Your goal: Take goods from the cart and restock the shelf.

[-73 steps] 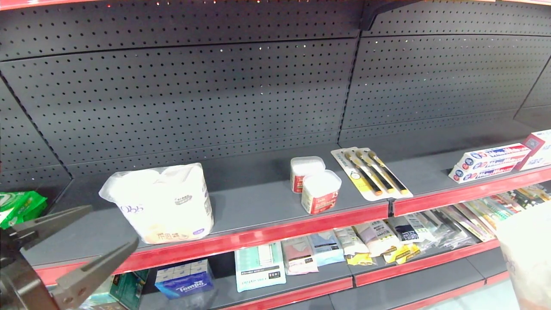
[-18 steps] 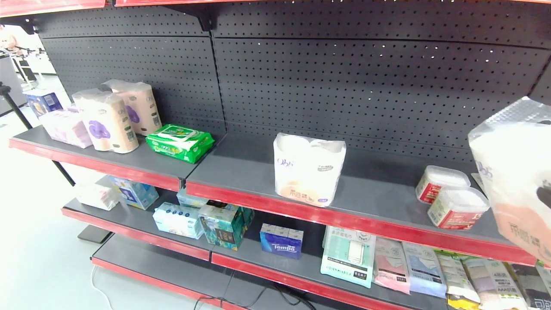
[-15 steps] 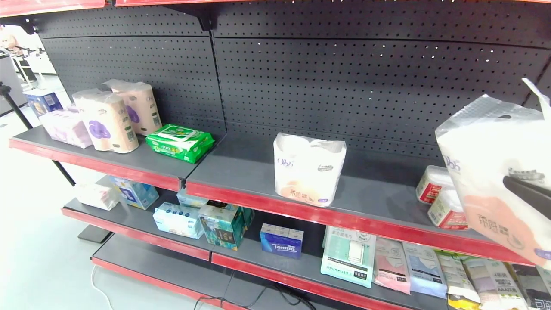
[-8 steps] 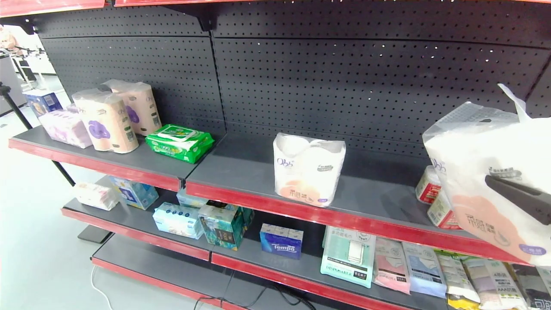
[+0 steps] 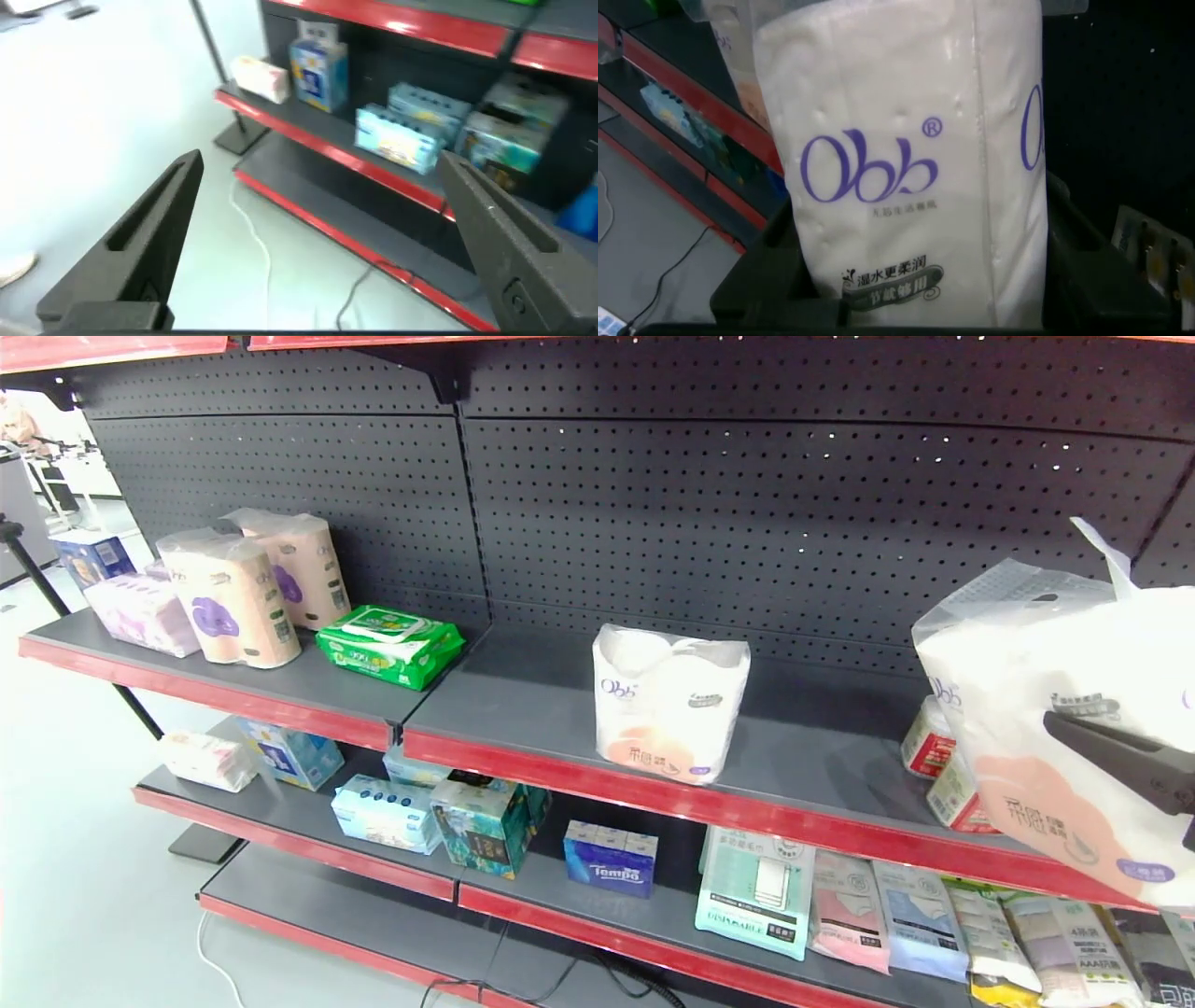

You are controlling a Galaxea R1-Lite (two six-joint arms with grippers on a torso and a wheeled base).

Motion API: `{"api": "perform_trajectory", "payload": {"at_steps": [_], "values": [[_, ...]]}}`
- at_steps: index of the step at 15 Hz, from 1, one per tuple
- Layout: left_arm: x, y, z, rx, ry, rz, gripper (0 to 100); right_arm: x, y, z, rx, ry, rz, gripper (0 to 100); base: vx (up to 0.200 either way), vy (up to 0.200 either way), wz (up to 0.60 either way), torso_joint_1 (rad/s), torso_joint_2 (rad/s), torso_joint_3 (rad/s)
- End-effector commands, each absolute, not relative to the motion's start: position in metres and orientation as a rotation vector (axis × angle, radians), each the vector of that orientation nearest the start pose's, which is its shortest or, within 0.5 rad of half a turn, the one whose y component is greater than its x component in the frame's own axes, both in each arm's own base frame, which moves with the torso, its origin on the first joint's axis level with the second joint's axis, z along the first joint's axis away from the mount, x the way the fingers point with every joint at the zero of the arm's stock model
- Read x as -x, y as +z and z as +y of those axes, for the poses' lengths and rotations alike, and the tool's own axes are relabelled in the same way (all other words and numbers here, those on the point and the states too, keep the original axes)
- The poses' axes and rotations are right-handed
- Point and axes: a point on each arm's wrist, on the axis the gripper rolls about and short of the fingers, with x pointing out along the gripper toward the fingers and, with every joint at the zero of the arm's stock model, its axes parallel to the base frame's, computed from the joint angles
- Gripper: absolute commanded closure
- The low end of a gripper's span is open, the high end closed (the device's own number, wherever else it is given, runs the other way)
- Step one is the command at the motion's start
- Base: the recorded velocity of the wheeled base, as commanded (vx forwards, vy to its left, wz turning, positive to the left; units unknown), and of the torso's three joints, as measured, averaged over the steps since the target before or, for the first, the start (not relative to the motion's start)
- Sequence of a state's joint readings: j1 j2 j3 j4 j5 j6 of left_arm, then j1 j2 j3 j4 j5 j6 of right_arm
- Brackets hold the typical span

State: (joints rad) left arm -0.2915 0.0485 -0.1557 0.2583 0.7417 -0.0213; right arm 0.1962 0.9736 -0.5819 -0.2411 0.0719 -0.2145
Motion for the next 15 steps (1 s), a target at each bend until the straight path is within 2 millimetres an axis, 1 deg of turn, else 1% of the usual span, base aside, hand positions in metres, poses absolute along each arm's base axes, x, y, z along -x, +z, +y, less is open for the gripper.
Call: {"api": "perform_trajectory", "payload": {"at_steps": [1, 2, 3, 4, 5, 8, 10, 11, 12, 13, 15], "values": [[0.030, 0.100, 0.024, -0.056, 0.489, 0.150, 0, -0.124, 0.235, 0.026, 0.222, 0.284, 0.134, 100, 0.000, 0.000, 0.00, 0.000, 0.00, 0.000], [0.030, 0.100, 0.023, -0.051, 0.519, 0.161, 0, -0.125, 0.235, 0.027, 0.220, 0.284, 0.135, 100, 0.000, 0.000, 0.00, 0.000, 0.00, 0.000], [0.031, 0.096, 0.020, -0.046, 0.611, 0.180, 0, -0.126, 0.234, 0.027, 0.217, 0.285, 0.140, 100, 0.000, 0.000, 0.00, 0.000, 0.00, 0.000], [0.030, 0.092, 0.019, -0.042, 0.622, 0.184, 0, -0.127, 0.235, 0.027, 0.214, 0.284, 0.138, 100, 0.000, 0.000, 0.00, 0.000, 0.00, 0.000], [0.028, 0.090, 0.017, -0.025, 0.548, 0.178, 0, -0.127, 0.235, 0.027, 0.208, 0.283, 0.136, 100, 0.000, 0.000, 0.00, 0.000, 0.00, 0.000], [0.022, 0.087, 0.010, 0.017, 0.226, 0.144, 0, -0.129, 0.238, 0.027, 0.203, 0.282, 0.130, 100, 0.000, 0.000, 0.00, 0.000, 0.00, 0.000], [0.018, 0.084, 0.007, 0.005, 0.107, 0.105, 0, -0.134, 0.241, 0.028, 0.203, 0.282, 0.132, 100, 0.000, 0.000, 0.00, 0.000, 0.00, 0.000], [0.015, 0.084, 0.005, -0.039, 0.036, 0.051, 0, -0.140, 0.244, 0.030, 0.202, 0.284, 0.133, 100, 0.000, 0.000, 0.00, 0.000, 0.00, 0.000], [0.015, 0.084, 0.005, -0.062, 0.017, 0.039, 0, -0.142, 0.245, 0.030, 0.202, 0.286, 0.135, 100, 0.000, 0.000, 0.00, 0.000, 0.00, 0.000], [0.014, 0.084, 0.004, -0.106, -0.003, 0.036, 0, -0.150, 0.248, 0.033, 0.201, 0.292, 0.139, 100, 0.000, 0.000, 0.00, 0.000, 0.00, 0.000], [0.014, 0.086, 0.004, -0.070, -0.010, 0.012, 0, -0.163, 0.255, 0.039, 0.201, 0.309, 0.117, 100, 0.000, 0.000, 0.00, 0.000, 0.00, 0.000]]}}
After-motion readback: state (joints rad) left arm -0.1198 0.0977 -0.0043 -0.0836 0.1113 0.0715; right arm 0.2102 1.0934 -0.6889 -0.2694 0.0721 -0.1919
